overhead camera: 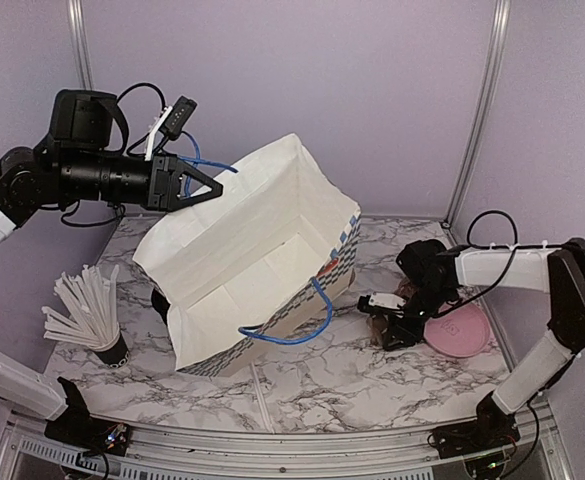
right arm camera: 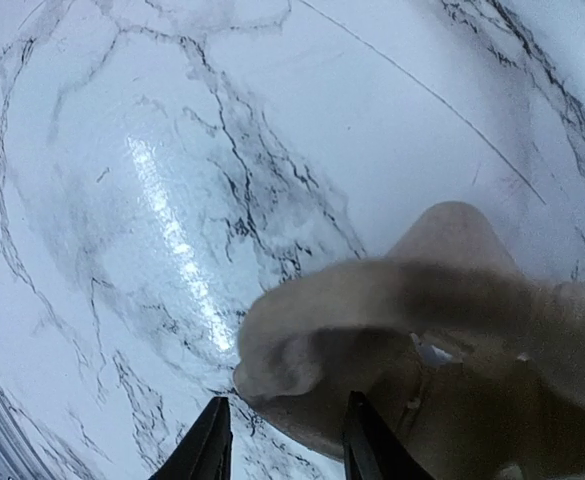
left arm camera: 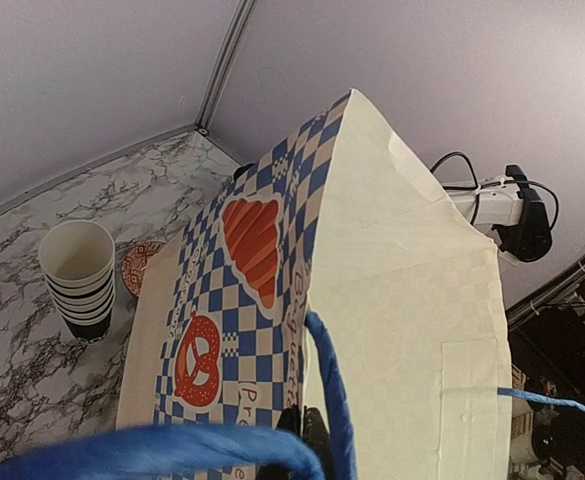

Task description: Pack the takeout coffee

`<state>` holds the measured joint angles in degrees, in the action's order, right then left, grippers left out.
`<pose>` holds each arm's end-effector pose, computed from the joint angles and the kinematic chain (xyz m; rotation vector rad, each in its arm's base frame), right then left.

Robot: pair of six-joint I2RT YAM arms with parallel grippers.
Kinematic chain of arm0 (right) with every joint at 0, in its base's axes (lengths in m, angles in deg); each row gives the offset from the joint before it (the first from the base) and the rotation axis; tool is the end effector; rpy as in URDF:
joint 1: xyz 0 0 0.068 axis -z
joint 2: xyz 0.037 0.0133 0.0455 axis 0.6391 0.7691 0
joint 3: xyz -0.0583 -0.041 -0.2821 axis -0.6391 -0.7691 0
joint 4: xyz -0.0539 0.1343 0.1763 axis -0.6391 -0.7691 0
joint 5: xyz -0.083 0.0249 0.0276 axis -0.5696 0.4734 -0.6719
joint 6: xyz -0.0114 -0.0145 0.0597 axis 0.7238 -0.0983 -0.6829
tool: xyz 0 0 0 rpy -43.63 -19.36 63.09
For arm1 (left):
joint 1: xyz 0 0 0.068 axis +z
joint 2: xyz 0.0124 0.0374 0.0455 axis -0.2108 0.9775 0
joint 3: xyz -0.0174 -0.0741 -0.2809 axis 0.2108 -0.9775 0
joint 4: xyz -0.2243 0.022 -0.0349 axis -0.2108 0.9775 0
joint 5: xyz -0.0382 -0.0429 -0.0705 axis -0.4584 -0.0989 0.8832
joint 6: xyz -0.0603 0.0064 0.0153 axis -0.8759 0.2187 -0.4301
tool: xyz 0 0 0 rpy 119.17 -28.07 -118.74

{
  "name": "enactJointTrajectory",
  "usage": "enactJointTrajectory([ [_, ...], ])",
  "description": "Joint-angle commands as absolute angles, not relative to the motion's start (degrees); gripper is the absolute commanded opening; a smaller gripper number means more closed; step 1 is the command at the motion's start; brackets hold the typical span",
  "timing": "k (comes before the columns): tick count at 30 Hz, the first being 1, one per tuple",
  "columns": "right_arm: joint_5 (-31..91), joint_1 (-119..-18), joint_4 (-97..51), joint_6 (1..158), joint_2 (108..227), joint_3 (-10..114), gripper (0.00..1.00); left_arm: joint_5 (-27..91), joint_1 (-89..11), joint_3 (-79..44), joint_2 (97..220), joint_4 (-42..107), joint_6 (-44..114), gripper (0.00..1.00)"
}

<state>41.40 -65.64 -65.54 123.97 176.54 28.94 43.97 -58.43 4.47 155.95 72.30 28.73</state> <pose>0.2113 0.1196 0.1979 -1.5733 2.4572 0.4520 0.1411 -0.1714 0.4841 0.7399 1.8354 -1.0877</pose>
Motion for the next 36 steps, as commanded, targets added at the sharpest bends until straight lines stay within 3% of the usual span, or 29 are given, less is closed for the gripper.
enactJointTrajectory([
  [1,38.9,-66.1,-67.7,124.8,174.4,30.5,0.40,43.8,-58.8,3.9,155.6,70.8,30.0,0.00],
  [10,37.4,-66.1,-69.9,127.8,170.0,37.0,0.49,43.5,-58.7,3.0,154.3,70.8,30.0,0.00],
  [20,30.8,-66.0,-64.7,128.3,176.8,38.3,0.41,45.0,-58.7,2.2,153.8,69.7,28.7,0.00],
  [36,35.4,-72.4,-66.7,129.0,185.3,41.7,0.35,44.4,-58.7,3.7,151.0,69.8,28.2,0.00],
])
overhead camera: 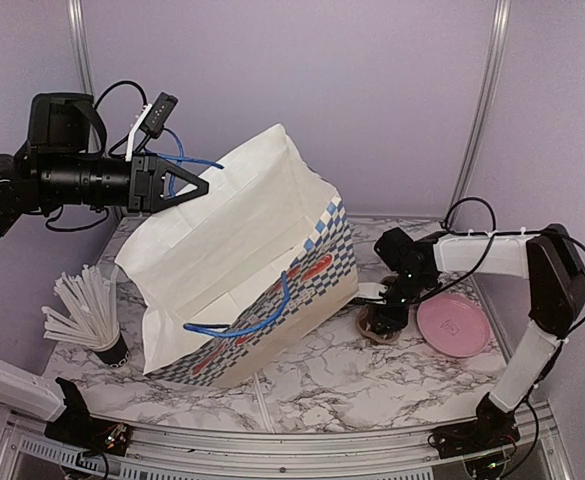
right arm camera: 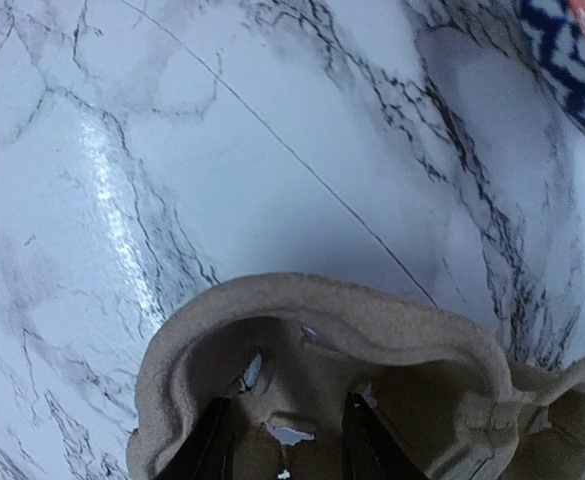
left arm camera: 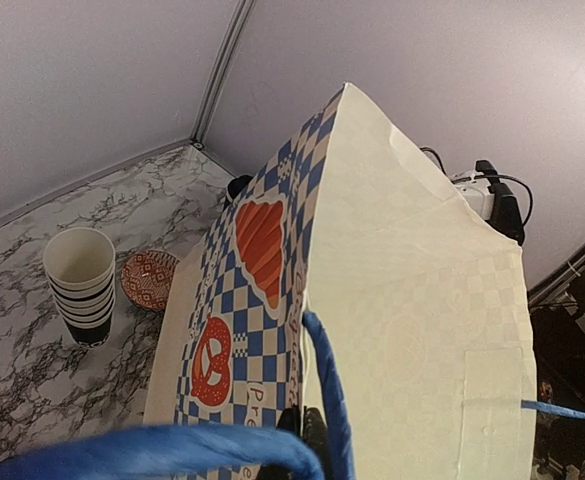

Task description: Pack the takeout coffee

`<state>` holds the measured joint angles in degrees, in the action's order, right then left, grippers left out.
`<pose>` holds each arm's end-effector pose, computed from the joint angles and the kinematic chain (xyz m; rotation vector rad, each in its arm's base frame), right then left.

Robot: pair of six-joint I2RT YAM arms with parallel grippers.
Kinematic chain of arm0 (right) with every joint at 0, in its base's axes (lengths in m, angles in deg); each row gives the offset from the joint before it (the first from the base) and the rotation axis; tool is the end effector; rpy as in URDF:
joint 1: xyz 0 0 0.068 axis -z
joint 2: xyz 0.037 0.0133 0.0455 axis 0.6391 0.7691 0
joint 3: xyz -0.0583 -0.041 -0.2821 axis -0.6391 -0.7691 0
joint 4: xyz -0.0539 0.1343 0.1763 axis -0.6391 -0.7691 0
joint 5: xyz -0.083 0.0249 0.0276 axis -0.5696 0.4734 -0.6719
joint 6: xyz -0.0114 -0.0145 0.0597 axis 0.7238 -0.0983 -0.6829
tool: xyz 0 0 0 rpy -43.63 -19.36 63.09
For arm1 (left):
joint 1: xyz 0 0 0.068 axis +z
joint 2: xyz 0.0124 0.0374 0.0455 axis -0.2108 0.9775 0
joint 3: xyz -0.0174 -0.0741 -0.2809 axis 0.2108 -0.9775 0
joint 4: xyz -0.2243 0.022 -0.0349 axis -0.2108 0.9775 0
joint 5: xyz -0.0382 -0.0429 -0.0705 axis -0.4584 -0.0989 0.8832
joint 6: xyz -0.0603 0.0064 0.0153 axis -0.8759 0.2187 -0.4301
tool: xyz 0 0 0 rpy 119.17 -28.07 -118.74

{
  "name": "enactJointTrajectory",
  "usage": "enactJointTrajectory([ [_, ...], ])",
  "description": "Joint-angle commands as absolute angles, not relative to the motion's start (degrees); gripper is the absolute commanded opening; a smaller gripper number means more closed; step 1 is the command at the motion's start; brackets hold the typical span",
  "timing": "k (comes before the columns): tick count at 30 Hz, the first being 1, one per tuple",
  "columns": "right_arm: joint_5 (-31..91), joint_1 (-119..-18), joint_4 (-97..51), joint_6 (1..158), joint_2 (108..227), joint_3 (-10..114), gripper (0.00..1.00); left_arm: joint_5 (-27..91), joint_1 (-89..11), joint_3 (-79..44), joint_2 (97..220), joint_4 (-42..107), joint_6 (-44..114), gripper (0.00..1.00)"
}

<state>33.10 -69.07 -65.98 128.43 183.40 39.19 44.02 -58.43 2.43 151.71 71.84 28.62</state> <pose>0.2459 0.1480 0.2072 -1.7228 2.3388 0.2265 0.1247 -0.1544 0.4890 0.7328 1.7869 -1.1000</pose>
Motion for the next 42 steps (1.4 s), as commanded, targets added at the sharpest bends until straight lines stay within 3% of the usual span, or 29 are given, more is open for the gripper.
enactJointTrajectory([
  [1,35.9,-73.3,-66.9,128.8,185.7,42.2,0.35,44.4,-58.7,3.8,151.1,69.7,28.2,0.00],
  [13,46.6,-76.9,-67.9,125.0,193.7,52.8,0.36,44.5,-58.7,4.5,151.6,70.0,28.4,0.00],
  [20,48.1,-75.0,-71.8,125.8,189.2,53.5,0.38,44.2,-58.7,3.4,150.9,70.0,28.3,0.00],
  [31,41.2,-62.4,-72.7,128.9,186.3,50.2,0.26,44.9,-58.7,2.7,150.9,70.0,28.6,0.00],
  [42,33.8,-60.8,-69.0,129.8,186.6,43.3,0.24,45.5,-58.7,2.0,151.3,69.9,28.5,0.00],
])
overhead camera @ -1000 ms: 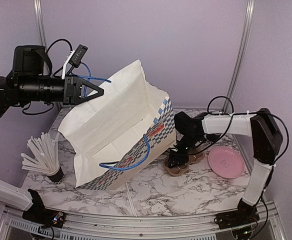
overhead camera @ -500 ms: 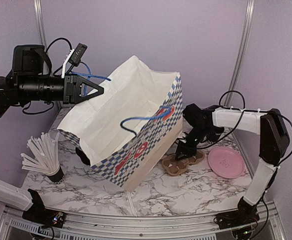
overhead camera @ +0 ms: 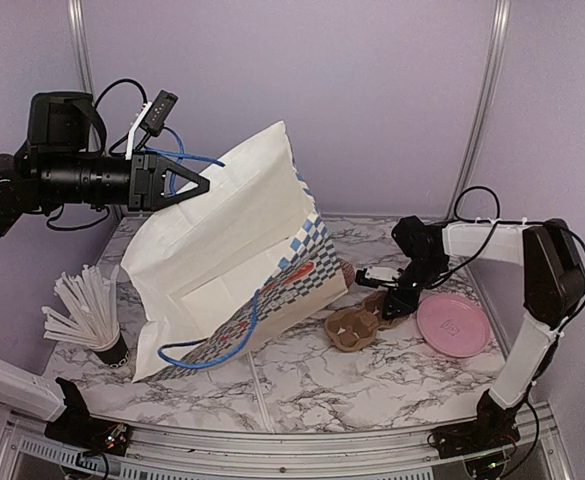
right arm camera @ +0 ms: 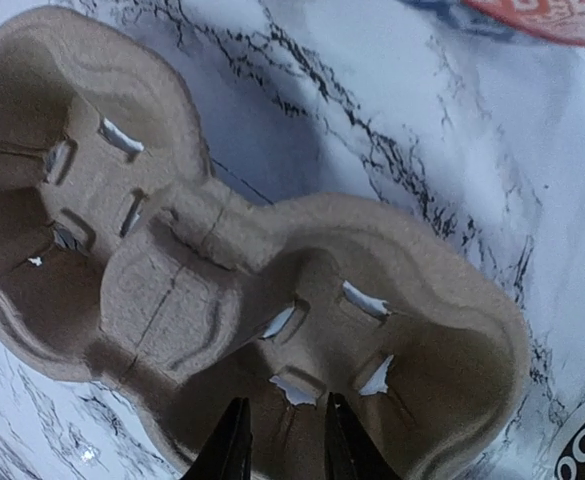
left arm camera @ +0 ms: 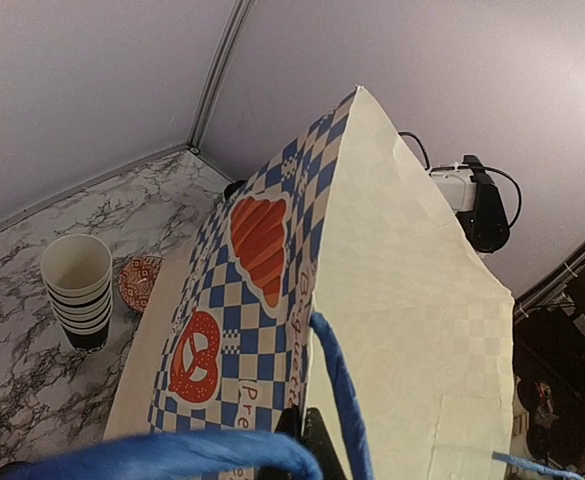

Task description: Pack the takeout coffee

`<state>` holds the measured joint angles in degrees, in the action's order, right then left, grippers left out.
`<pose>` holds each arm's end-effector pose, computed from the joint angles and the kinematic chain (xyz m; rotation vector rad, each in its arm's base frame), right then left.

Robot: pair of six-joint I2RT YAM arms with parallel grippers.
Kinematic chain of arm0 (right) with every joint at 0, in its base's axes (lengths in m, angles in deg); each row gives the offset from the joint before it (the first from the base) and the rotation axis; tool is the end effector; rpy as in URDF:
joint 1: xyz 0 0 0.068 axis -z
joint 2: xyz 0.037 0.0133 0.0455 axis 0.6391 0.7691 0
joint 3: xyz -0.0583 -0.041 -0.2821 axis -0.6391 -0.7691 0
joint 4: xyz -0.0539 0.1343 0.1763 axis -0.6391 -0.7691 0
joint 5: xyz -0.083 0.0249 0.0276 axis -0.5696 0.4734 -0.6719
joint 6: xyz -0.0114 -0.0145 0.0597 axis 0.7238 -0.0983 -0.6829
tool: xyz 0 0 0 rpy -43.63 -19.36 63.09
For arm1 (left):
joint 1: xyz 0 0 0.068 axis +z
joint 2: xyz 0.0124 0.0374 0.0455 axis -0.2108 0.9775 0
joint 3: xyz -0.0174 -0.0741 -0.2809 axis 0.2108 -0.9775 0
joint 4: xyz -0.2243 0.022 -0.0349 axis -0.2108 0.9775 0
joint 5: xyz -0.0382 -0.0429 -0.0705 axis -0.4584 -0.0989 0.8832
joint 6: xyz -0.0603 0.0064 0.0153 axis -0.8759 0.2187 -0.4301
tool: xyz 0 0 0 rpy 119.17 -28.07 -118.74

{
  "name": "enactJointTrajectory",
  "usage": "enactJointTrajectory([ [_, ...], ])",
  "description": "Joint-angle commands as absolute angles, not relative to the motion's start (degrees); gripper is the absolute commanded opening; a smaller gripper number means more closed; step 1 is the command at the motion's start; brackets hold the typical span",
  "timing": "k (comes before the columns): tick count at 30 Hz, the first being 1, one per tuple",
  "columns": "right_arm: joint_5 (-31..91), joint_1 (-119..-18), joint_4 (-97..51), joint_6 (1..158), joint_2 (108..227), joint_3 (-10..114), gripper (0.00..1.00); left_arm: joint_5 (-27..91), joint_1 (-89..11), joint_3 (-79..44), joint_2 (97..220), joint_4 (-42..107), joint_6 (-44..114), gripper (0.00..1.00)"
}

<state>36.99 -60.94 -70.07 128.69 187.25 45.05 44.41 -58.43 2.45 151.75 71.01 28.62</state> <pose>0.2787 0.1207 0.2113 -1.5643 2.4539 0.3099 0.1249 -0.1550 0.4906 0.7362 1.7708 -1.1088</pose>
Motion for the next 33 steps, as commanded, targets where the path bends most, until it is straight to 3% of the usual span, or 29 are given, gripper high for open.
enactJointTrajectory([
  [1,33.6,-60.8,-69.3,129.9,186.0,42.5,0.25,45.5,-58.7,1.9,151.3,69.9,28.5,0.00],
  [14,37.3,-66.3,-77.8,130.3,179.2,38.5,0.27,45.7,-58.7,1.7,152.4,69.5,29.1,0.00],
  [20,37.2,-65.9,-77.7,130.7,177.1,40.3,0.42,45.7,-58.8,1.2,151.9,69.5,28.9,0.00],
  [33,38.6,-67.6,-73.0,130.6,181.3,43.4,0.51,45.8,-58.7,1.4,151.4,69.5,28.5,0.00],
])
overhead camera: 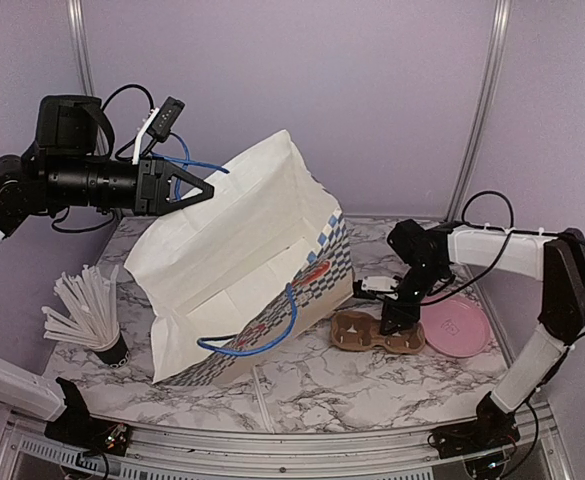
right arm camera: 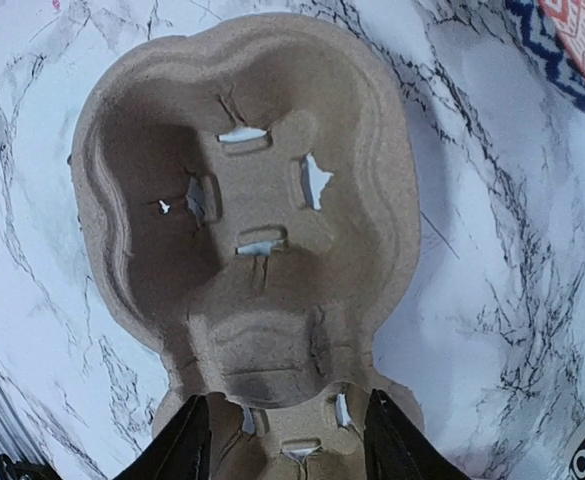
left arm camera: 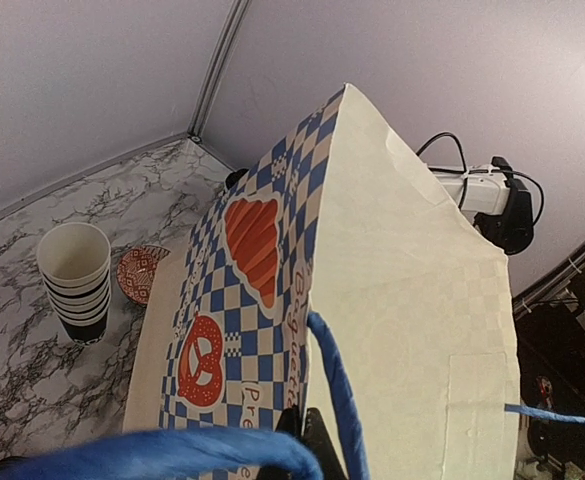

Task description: Pack the takeout coffee

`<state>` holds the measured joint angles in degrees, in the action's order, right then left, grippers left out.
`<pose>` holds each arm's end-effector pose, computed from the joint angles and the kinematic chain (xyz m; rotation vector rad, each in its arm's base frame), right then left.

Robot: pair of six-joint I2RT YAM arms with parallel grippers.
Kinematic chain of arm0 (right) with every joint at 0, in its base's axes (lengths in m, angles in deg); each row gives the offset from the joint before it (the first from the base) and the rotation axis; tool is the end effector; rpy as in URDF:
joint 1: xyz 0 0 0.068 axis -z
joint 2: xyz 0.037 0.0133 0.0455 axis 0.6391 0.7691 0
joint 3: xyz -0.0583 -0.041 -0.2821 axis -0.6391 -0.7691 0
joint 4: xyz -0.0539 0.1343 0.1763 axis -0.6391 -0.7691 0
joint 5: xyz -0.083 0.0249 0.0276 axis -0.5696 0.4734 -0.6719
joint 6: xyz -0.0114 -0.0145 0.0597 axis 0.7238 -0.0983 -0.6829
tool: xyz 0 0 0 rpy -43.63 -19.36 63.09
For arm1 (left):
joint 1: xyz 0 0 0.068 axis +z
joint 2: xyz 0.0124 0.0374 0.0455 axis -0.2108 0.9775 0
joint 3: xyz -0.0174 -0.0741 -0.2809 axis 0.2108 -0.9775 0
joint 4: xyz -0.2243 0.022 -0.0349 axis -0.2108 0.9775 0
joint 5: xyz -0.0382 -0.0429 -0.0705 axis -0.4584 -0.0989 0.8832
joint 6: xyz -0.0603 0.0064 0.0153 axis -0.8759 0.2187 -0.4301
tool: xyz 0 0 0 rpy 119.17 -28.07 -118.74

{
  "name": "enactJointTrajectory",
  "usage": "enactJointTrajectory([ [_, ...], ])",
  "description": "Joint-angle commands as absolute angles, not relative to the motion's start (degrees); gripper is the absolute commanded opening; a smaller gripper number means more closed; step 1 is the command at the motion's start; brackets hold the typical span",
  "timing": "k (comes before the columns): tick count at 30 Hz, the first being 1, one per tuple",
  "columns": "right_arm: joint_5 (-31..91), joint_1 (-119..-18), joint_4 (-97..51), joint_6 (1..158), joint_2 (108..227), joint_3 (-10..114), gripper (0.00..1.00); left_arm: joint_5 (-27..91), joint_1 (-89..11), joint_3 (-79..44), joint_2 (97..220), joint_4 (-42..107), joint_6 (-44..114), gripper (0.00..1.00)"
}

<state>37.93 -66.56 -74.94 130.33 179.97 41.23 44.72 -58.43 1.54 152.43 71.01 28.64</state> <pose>0.2337 0.1322 0.2284 -1.7288 2.3714 0.3531 0.1289 -0.1596 0.4840 0.7443 1.7994 -1.1074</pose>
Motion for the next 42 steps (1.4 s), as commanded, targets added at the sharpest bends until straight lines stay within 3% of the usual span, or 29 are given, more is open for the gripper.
enactJointTrajectory([
  [1,38.5,-67.8,-72.9,130.9,181.6,43.5,0.51,45.7,-58.7,1.4,151.4,69.5,28.5,0.00],
  [23,37.5,-68.9,-72.2,133.2,183.3,40.8,0.52,46.1,-58.7,0.8,152.0,69.5,28.5,0.00],
  [32,35.8,-69.1,-70.7,132.9,183.2,39.7,0.44,46.3,-58.7,0.5,152.4,69.5,28.3,0.00],
  [35,35.8,-69.2,-70.9,132.7,182.8,39.7,0.37,46.4,-58.7,0.5,152.6,69.5,28.3,0.00],
  [42,40.2,-68.5,-75.7,131.3,177.0,43.0,0.33,47.6,-58.7,1.3,154.2,69.6,29.2,0.00],
])
